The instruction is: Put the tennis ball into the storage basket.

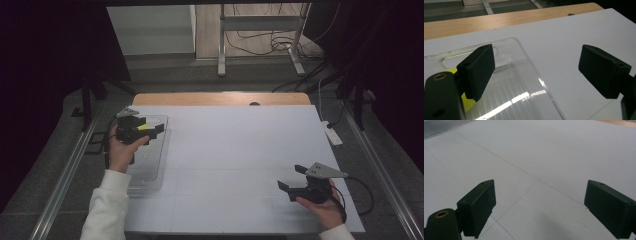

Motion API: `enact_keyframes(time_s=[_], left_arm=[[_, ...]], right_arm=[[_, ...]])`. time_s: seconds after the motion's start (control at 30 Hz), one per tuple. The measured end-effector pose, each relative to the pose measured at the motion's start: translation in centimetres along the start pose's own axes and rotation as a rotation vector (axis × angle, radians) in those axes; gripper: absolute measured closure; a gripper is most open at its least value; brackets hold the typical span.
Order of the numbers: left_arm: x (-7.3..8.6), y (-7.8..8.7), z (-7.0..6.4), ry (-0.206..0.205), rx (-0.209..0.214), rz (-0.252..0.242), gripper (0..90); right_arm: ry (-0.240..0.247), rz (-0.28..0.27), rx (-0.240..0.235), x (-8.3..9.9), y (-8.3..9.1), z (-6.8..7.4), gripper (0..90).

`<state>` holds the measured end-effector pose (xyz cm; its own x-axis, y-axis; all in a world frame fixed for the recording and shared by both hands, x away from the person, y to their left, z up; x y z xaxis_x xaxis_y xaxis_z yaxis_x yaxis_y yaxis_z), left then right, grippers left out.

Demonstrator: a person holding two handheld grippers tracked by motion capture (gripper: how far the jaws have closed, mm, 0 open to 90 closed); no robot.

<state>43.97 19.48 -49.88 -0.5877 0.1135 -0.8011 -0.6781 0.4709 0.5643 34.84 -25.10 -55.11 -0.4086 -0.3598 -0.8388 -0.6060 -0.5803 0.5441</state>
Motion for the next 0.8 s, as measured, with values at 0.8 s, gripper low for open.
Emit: enact_keyframes(time_s=[0.8], left_arm=[[3.7, 1.8, -5.3, -0.106, 0.074, 0.017, 14.5]], right_arm=[[0.004, 0.003, -0.006, 0.0, 0.0, 0.2, 10.6]])
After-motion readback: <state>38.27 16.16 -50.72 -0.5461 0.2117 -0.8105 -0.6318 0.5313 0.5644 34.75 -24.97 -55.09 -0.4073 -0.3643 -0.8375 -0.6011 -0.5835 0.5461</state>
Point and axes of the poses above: each handheld gripper's, and its own axes: y roughly backward along the jaws, x roughly out of its underside, z roughly to its left, the point moved 10 cm from there along -y, roughly forward along the jaws, and after that the axes turned 2 degrees about z, right-handed, at the moved point
